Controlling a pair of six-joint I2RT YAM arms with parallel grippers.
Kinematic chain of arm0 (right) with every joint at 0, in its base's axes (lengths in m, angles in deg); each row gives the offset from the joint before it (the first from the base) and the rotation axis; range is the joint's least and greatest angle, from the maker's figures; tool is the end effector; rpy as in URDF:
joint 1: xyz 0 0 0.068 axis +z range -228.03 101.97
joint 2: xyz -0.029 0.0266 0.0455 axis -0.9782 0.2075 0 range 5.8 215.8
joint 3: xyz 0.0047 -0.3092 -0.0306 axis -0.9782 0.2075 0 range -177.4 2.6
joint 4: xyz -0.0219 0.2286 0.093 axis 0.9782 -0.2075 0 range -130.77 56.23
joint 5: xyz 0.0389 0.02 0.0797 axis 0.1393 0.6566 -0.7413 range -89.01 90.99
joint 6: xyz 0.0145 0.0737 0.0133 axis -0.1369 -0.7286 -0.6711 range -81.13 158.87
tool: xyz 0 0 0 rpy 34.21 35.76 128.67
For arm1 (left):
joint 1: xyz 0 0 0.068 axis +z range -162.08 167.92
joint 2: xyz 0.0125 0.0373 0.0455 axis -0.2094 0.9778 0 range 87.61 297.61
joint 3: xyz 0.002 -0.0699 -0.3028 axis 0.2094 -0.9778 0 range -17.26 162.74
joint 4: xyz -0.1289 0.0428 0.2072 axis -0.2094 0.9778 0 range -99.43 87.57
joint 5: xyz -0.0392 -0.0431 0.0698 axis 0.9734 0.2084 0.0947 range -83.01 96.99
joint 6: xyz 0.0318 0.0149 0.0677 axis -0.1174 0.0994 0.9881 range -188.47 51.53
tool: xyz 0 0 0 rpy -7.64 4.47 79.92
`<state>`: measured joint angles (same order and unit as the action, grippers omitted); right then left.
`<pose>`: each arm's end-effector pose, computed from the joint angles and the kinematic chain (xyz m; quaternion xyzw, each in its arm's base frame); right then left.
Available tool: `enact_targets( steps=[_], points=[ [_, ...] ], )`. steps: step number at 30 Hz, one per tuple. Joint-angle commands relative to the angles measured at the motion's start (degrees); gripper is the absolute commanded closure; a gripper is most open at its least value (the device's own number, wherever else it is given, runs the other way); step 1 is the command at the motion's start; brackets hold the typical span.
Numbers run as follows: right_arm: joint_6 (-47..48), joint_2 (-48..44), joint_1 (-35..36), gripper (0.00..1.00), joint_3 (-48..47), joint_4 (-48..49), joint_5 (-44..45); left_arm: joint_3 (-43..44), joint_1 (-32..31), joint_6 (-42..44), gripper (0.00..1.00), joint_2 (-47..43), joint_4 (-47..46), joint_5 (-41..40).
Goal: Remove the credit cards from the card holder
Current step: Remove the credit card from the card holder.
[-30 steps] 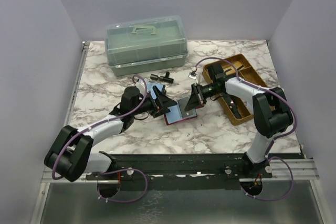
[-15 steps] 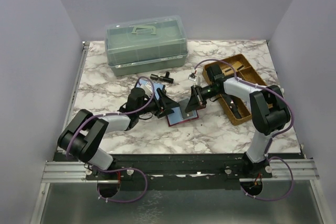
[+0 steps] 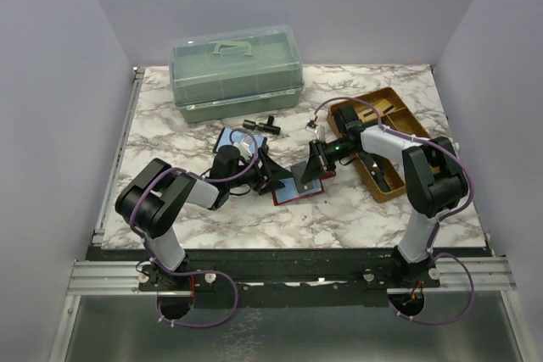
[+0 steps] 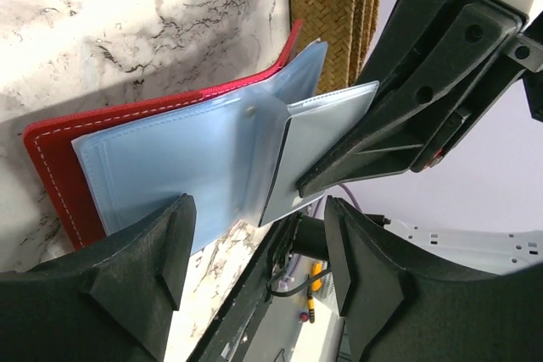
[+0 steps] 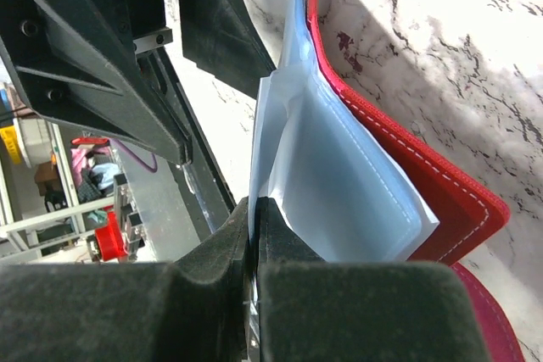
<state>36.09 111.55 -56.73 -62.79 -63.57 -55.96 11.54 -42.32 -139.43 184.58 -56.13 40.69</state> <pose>0.3098 0.1790 0.1990 -0.2203 0.8414 0.4908 0.0501 0.2559 -0.1906 0.1761 -0.1223 0.7983 -0.5684 0.1570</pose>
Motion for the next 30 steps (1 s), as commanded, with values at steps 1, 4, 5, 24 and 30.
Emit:
enact_targets(
  steps=[1, 4, 5, 24, 30],
  points=[
    [1.29, 0.76, 0.32, 0.95, -1.21, -1.12, 1.58, 1.46, -0.62, -0.63, 0.34, 2.84, -4.85, 2.31],
    [1.38, 1.02, 0.41, 0.94, -1.4, -1.35, 1.75, 1.98, -0.67, -1.22, 0.34, 3.88, -6.1, 2.67],
    [1.38, 1.03, 0.4, 0.94, -1.5, -1.39, 1.75, 2.09, -0.71, -1.32, 0.35, 4.12, -6.39, 2.81],
    [1.72, 2.41, 0.58, 0.45, -2.01, -2.54, 4.64, 1.96, -0.7, -2.25, 0.35, 9.98, -9.61, 3.48],
    [0.94, 2.89, 0.59, 0.46, -1.9, -2.21, 6.05, 1.34, -0.65, -2.65, 0.37, 10.08, -10.4, 3.4]
  ],
)
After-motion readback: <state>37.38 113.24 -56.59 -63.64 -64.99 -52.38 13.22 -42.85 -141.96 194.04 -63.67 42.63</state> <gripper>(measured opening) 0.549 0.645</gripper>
